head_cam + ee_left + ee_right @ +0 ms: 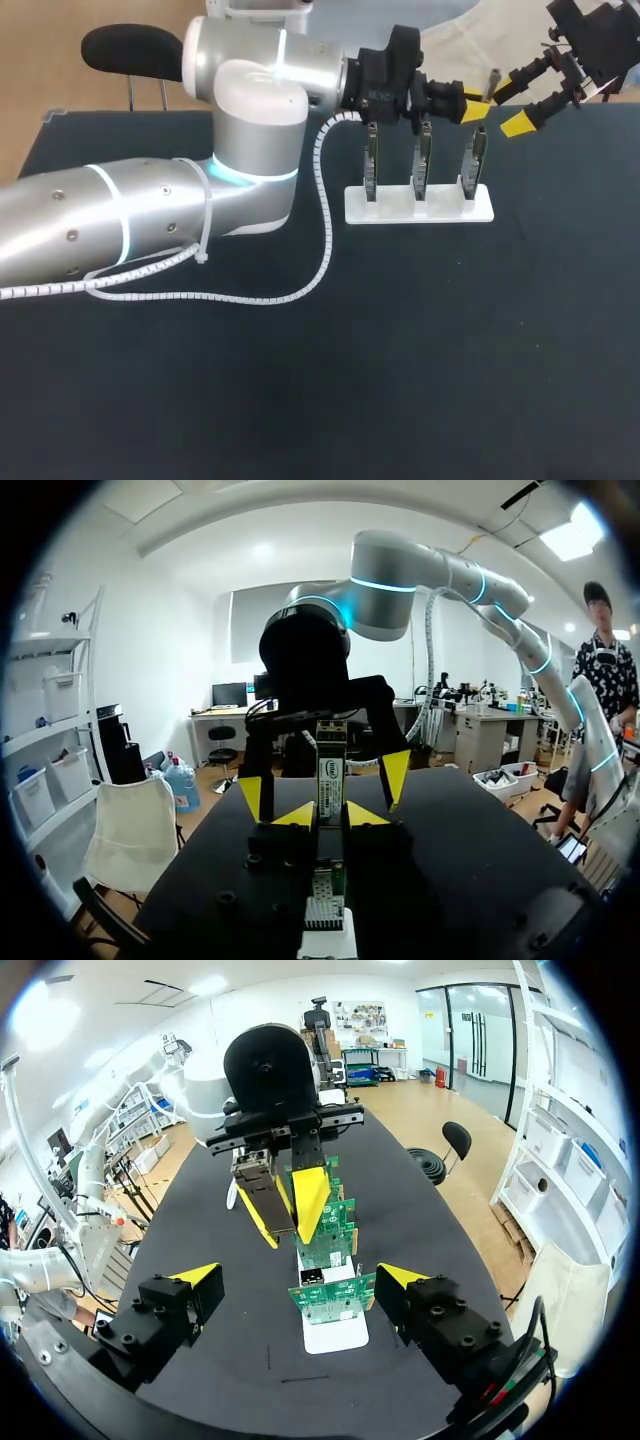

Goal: Pick up the optical module with the left hand, and insert it into the network port with the right hand.

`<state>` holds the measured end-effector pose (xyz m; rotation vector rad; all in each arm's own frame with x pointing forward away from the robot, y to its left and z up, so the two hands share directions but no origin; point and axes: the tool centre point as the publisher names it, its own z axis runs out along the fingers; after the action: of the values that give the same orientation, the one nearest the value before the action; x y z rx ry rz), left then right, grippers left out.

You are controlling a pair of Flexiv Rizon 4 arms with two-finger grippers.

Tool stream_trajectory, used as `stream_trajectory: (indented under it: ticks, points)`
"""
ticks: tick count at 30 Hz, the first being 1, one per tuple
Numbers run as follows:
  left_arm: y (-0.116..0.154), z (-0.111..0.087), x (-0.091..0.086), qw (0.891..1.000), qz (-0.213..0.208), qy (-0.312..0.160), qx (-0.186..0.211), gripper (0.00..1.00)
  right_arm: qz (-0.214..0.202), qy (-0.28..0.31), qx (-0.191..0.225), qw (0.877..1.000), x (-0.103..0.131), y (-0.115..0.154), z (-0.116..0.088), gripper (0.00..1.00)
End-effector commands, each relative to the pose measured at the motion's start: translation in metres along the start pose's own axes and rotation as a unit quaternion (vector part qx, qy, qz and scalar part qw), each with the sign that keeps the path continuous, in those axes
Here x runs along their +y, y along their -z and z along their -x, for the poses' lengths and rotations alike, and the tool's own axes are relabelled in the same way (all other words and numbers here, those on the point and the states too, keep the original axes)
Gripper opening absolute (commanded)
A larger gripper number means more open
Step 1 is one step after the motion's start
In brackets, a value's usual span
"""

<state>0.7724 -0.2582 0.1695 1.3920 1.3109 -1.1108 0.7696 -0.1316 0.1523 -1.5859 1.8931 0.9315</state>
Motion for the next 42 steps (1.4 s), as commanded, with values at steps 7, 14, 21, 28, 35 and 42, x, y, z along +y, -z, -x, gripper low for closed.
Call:
stream_trajectory:
  ticks: [7,14,21,28,35,42]
  points:
    - [-0.004,-0.002,0.006,1.000,-0.009,0.002,-0.002,0.00,-0.003,0.000,0.000,1.000,0.002,0.000,0.000,1.00]
    - [-0.007,-0.002,0.007,1.000,-0.013,0.005,-0.003,0.00,-0.003,0.000,0.000,1.000,0.002,0.000,0.000,1.00]
    - [-0.008,-0.001,0.008,1.000,-0.012,0.003,-0.002,0.00,-0.003,0.000,0.000,1.000,0.002,0.000,0.000,1.00]
    - [-0.012,0.000,0.009,1.000,-0.015,0.002,-0.002,0.00,-0.003,0.000,0.000,1.000,0.002,0.000,0.000,1.00]
    - [-0.014,-0.001,0.007,1.000,-0.020,0.006,-0.003,0.00,-0.003,0.000,0.000,1.000,0.002,0.000,0.000,1.00]
    - [-0.011,-0.002,0.007,1.000,-0.015,0.002,0.007,0.00,-0.003,0.000,0.000,1.000,0.002,0.000,0.000,1.00]
